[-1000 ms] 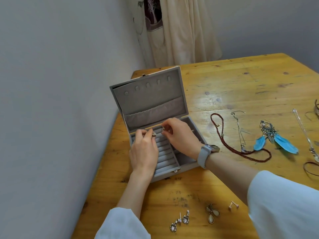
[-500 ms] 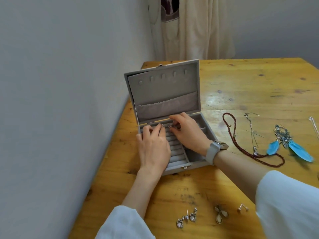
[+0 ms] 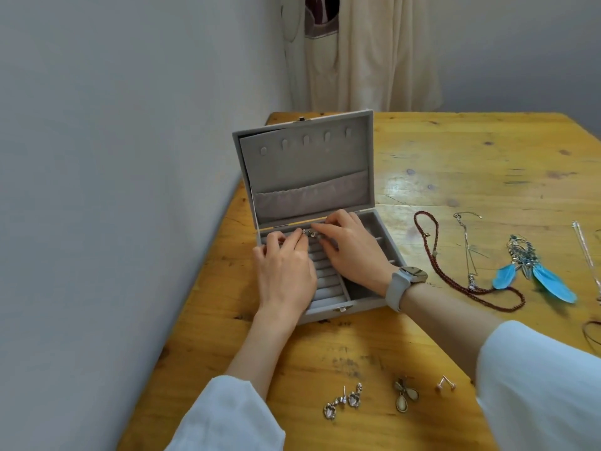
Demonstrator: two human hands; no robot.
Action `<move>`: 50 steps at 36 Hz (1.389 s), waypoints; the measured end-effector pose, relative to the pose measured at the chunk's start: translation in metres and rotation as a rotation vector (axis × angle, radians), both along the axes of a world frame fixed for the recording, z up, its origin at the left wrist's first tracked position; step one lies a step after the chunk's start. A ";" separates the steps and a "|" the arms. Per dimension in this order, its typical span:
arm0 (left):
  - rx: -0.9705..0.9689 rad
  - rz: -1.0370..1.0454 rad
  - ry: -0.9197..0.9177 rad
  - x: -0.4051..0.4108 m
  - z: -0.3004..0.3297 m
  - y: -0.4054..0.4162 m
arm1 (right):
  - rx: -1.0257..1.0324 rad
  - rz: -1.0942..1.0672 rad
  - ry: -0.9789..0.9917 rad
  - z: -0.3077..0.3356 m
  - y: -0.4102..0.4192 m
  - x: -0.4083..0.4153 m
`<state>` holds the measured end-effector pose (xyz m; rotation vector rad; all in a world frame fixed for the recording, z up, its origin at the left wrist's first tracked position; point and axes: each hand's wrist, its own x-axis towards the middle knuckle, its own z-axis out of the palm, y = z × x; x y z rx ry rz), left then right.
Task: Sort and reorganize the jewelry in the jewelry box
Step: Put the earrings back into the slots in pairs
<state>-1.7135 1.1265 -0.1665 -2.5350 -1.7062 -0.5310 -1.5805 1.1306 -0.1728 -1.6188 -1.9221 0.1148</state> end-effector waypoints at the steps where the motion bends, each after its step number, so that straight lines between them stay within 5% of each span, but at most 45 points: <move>1: 0.011 -0.003 -0.019 0.000 0.001 0.000 | -0.010 -0.002 0.019 0.001 -0.001 0.001; 11: 0.152 -0.043 -0.384 -0.019 0.014 -0.041 | 0.081 0.074 0.223 0.032 -0.060 0.015; 19: -0.083 -0.129 -0.542 -0.047 0.005 -0.122 | -0.102 0.208 0.172 0.023 -0.145 0.018; 35: -0.180 -0.168 -0.325 -0.059 -0.020 -0.153 | -0.201 0.243 -0.203 -0.002 -0.172 -0.005; 50: -0.195 -0.190 -0.332 -0.048 -0.018 -0.148 | -0.307 0.208 0.043 0.015 -0.169 0.003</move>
